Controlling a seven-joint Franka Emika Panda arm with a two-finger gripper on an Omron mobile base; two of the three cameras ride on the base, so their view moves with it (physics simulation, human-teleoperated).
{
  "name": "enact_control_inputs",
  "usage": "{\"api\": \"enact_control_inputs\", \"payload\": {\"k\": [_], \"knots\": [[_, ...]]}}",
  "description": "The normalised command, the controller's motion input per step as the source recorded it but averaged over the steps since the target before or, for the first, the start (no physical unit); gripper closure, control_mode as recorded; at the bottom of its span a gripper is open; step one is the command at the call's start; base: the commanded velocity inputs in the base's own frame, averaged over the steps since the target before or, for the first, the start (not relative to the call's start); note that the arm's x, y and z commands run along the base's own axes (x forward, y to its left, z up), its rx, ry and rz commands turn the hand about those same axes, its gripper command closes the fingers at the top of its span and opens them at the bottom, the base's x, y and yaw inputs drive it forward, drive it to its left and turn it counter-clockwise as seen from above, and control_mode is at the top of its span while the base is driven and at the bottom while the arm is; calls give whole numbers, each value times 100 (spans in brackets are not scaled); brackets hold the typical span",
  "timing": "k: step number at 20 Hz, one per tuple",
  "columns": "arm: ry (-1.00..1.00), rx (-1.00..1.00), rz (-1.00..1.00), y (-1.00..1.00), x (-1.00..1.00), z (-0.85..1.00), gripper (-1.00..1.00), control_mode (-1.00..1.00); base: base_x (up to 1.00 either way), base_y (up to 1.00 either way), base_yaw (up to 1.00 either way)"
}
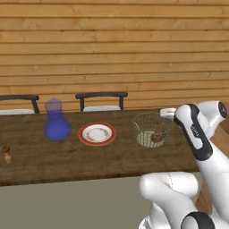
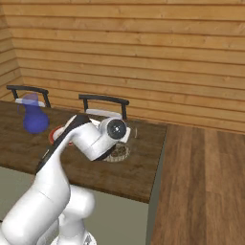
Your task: Open the cabinet, pick up the bread from the cabinet and place it in the basket. Then move the basket to the dining counter.
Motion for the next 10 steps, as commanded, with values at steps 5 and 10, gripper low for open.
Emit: {"api": "enact_control_inputs", "payload": {"k": [5,10], "knots": [[0,3,12,41,-60,89,-100,-100,0,0,0],[4,3,15,33,-66,87,-100,-100,0,0,0]]}}
